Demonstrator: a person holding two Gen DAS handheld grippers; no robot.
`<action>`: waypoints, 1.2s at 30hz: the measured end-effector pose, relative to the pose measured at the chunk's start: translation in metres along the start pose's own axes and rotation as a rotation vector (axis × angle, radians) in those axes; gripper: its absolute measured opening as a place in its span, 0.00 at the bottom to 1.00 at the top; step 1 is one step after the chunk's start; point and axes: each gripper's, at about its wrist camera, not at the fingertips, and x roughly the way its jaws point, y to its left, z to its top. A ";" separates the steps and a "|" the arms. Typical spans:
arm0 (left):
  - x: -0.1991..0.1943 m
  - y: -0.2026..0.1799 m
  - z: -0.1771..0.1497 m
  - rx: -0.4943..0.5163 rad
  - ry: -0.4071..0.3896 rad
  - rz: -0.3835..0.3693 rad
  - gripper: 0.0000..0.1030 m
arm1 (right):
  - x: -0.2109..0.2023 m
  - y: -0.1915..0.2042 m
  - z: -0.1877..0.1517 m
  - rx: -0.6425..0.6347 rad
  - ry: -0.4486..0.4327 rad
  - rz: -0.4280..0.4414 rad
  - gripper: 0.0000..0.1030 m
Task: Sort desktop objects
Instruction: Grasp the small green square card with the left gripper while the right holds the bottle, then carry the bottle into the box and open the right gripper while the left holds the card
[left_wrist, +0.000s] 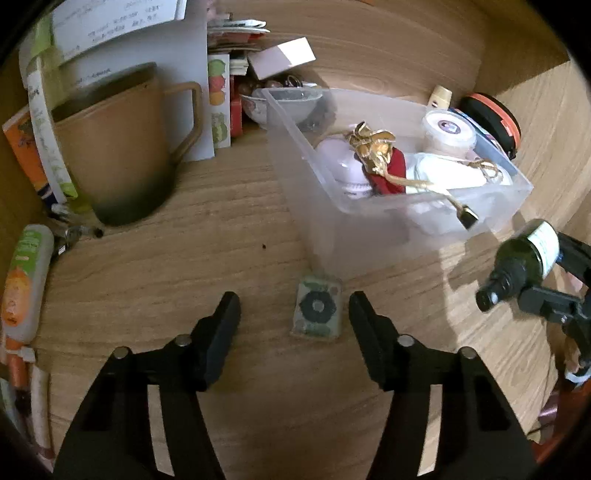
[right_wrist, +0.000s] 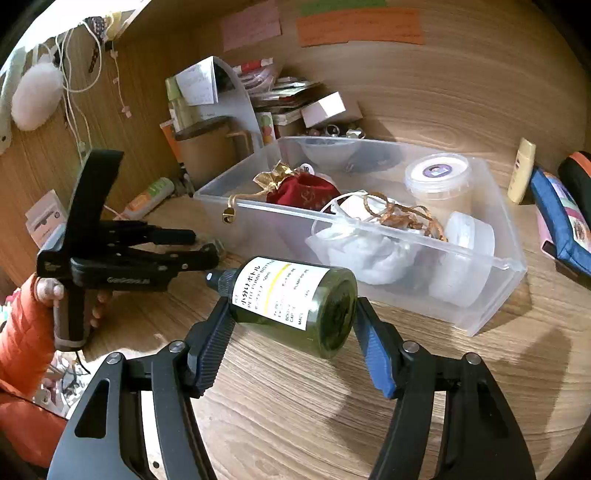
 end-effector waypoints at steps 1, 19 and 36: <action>0.001 -0.002 0.001 0.010 0.001 0.006 0.54 | -0.001 0.000 0.000 -0.001 -0.001 0.001 0.60; 0.014 -0.029 0.010 0.145 0.029 0.038 0.23 | 0.003 -0.012 0.000 0.036 -0.007 0.028 0.60; -0.026 -0.037 -0.002 0.137 -0.050 0.023 0.23 | -0.012 -0.010 0.000 0.043 -0.035 0.007 0.60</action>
